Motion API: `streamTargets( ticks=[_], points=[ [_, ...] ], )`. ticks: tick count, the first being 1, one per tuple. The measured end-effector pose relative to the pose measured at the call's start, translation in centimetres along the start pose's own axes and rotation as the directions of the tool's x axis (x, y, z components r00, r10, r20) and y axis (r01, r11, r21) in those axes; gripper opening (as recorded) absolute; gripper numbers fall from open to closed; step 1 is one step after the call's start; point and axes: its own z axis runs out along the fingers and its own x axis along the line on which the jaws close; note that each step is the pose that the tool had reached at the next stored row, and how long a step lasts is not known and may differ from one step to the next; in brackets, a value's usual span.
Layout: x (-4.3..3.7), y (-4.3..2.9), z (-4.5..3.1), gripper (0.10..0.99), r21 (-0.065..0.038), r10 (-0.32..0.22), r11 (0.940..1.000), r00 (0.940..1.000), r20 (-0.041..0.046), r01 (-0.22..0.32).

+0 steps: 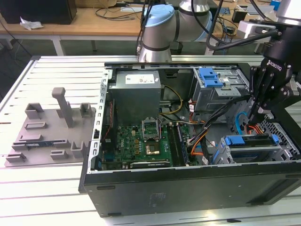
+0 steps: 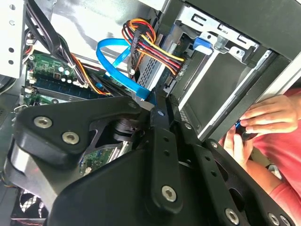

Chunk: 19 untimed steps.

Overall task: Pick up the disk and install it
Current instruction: 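Insert the second disk wire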

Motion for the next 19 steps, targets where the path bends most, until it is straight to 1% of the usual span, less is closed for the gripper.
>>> streamTargets(
  ticks=[8, 10, 11, 12, 13, 14, 15, 16, 19],
  points=[
    [0.00, 0.00, 0.01, 0.161, -0.001, 0.004, 1.0000, 1.0000, 0.0004, -0.004],
    [0.01, -0.01, 0.02, 0.161, -0.001, 0.004, 1.0000, 1.0000, 0.0023, -0.004],
    [0.05, -0.02, 0.03, 0.161, 0.000, 0.003, 1.0000, 0.9999, 0.0095, -0.003],
    [0.15, -0.02, 0.05, 0.161, 0.001, 0.003, 1.0000, 0.9997, 0.0253, -0.003],
    [0.22, -0.03, 0.05, 0.161, 0.001, 0.002, 1.0000, 0.9994, 0.0351, -0.003],
    [0.26, -0.03, 0.05, 0.161, 0.002, 0.002, 1.0000, 0.9991, 0.0413, -0.002],
    [0.40, -0.05, 0.05, 0.161, 0.003, 0.002, 1.0000, 0.9987, 0.0512, -0.002],
    [0.51, -0.06, 0.07, 0.161, 0.003, 0.001, 1.0000, 0.9984, 0.0572, -0.002],
    [0.87, -0.09, 0.13, 0.161, 0.004, 0.001, 1.0000, 0.9977, 0.0683, -0.001]
  ],
)
